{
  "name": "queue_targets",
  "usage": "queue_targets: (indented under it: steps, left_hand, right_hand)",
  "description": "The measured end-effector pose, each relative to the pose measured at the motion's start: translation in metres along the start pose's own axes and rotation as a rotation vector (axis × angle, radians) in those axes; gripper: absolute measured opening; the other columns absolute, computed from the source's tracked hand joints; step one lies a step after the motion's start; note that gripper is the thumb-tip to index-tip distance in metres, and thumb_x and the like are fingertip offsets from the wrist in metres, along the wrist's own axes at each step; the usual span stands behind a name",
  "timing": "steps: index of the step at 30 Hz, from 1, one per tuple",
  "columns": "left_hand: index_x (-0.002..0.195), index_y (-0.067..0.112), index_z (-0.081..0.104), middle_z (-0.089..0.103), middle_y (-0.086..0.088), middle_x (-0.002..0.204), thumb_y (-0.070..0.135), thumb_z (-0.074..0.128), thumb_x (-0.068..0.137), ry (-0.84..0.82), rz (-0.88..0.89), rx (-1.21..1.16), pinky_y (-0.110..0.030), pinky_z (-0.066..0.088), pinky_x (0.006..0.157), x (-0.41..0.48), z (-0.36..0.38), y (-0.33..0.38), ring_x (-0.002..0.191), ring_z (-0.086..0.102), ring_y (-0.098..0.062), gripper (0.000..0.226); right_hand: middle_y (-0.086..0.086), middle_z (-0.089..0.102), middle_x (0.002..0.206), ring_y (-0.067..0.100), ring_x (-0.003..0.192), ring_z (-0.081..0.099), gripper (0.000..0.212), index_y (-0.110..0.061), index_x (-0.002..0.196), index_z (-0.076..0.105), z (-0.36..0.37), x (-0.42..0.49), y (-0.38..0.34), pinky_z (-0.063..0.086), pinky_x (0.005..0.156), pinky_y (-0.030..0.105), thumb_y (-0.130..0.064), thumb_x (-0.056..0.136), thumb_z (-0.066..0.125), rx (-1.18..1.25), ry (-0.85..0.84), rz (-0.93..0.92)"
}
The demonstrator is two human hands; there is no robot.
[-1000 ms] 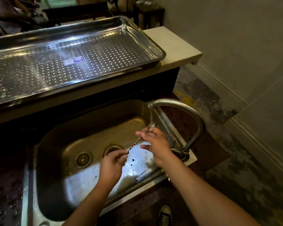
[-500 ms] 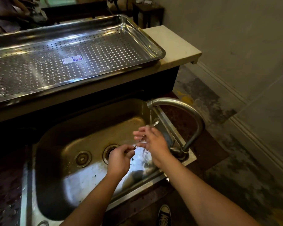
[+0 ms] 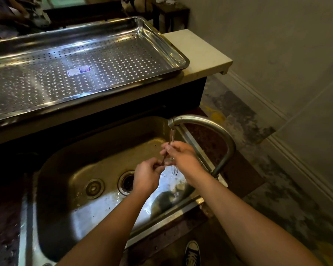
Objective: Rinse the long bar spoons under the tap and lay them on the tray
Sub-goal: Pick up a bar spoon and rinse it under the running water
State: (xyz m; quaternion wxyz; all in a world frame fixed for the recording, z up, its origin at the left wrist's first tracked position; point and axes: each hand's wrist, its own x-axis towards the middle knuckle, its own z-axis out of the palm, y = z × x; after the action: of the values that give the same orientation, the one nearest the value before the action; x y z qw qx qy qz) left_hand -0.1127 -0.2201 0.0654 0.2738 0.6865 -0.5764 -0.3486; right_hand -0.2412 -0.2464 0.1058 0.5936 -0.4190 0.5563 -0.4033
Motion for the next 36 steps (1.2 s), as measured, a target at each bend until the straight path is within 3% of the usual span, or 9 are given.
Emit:
queue_targets:
  steps: [6, 11, 15, 17, 20, 24, 29, 32, 36]
  left_hand:
    - [0.101, 0.02, 0.059, 0.07, -0.01, 0.089, 0.01, 0.063, 0.09, -0.127, -0.061, -0.3, -0.054, 0.056, 0.078, 0.015, 0.004, 0.031, 0.083, 0.068, -0.031, 0.016]
    - [0.12, 0.019, 0.054, 0.067, -0.016, 0.102, 0.002, 0.057, 0.091, -0.176, -0.004, -0.347, -0.051, 0.055, 0.084, 0.021, 0.004, 0.05, 0.091, 0.067, -0.032, 0.034]
    - [0.127, 0.013, 0.055, 0.065, -0.015, 0.111, -0.018, 0.044, 0.087, -0.2, -0.029, -0.713, -0.032, 0.058, 0.079, 0.015, -0.008, 0.066, 0.095, 0.066, -0.021, 0.051]
    - [0.129, 0.017, 0.057, 0.064, -0.015, 0.11, -0.016, 0.044, 0.083, -0.201, -0.08, -0.869, -0.044, 0.053, 0.082, 0.013, -0.017, 0.067, 0.098, 0.063, -0.027, 0.058]
    - [0.11, 0.018, 0.071, 0.068, -0.012, 0.105, 0.003, 0.058, 0.089, -0.227, 0.02, -0.761, -0.051, 0.053, 0.09, 0.006, -0.026, 0.068, 0.096, 0.065, -0.024, 0.029]
    - [0.094, 0.02, 0.074, 0.062, -0.013, 0.102, 0.006, 0.065, 0.088, 0.043, 0.188, -0.509, -0.042, 0.055, 0.088, 0.008, -0.03, 0.062, 0.097, 0.063, -0.025, 0.018]
    - [0.087, 0.018, 0.074, 0.071, -0.002, 0.074, 0.012, 0.061, 0.092, 0.25, -0.05, -0.793, -0.024, 0.057, 0.07, 0.0, -0.029, 0.045, 0.075, 0.068, -0.018, 0.015]
    - [0.083, 0.016, 0.072, 0.071, -0.004, 0.07, 0.014, 0.061, 0.092, 0.33, -0.153, -0.875, -0.028, 0.057, 0.068, -0.013, -0.028, 0.034, 0.074, 0.07, -0.019, 0.015]
    - [0.087, 0.013, 0.071, 0.074, -0.012, 0.078, 0.008, 0.061, 0.091, 0.287, -0.177, -0.869, -0.028, 0.058, 0.067, -0.031, -0.028, 0.025, 0.075, 0.072, -0.024, 0.012]
  right_hand:
    - [-0.006, 0.078, 0.082, 0.016, 0.085, 0.075, 0.025, -0.033, 0.078, 0.076, -0.004, 0.006, 0.004, 0.06, 0.073, 0.029, -0.017, 0.096, 0.066, 0.008, 0.176, -0.044]
    - [-0.002, 0.075, 0.096, 0.014, 0.087, 0.073, 0.008, -0.02, 0.097, 0.077, -0.01, 0.008, 0.008, 0.057, 0.067, 0.018, -0.019, 0.093, 0.07, -0.133, 0.267, -0.109]
    - [-0.007, 0.062, 0.097, 0.001, 0.082, 0.062, 0.015, -0.01, 0.103, 0.077, -0.012, 0.004, 0.002, 0.044, 0.063, -0.001, -0.006, 0.092, 0.068, -0.347, 0.249, -0.216]
    - [-0.004, 0.06, 0.1, 0.006, 0.088, 0.061, 0.016, -0.004, 0.105, 0.075, -0.014, 0.001, 0.006, 0.041, 0.07, 0.0, -0.001, 0.093, 0.065, -0.439, 0.239, -0.296]
    - [-0.013, 0.058, 0.092, -0.006, 0.082, 0.058, 0.02, -0.005, 0.109, 0.074, -0.016, -0.003, 0.011, 0.039, 0.07, 0.001, -0.002, 0.097, 0.057, -0.514, 0.203, -0.33]
    - [-0.002, 0.061, 0.106, 0.013, 0.095, 0.06, 0.026, -0.018, 0.118, 0.07, -0.009, -0.003, 0.015, 0.049, 0.076, 0.02, -0.011, 0.101, 0.053, -0.593, 0.158, -0.348]
    - [-0.009, 0.073, 0.108, 0.01, 0.102, 0.07, 0.023, -0.037, 0.101, 0.073, 0.005, -0.007, 0.032, 0.057, 0.087, 0.025, -0.016, 0.094, 0.067, 0.184, 0.297, 0.0]
    - [0.005, 0.071, 0.113, 0.012, 0.088, 0.076, 0.025, -0.023, 0.101, 0.069, 0.016, -0.009, 0.043, 0.06, 0.075, 0.024, -0.001, 0.089, 0.07, 0.539, 0.475, 0.1]
    - [0.022, 0.07, 0.113, 0.022, 0.084, 0.077, 0.019, -0.006, 0.11, 0.06, 0.034, -0.01, 0.039, 0.063, 0.072, 0.031, -0.001, 0.093, 0.066, 0.799, 0.237, 0.257]
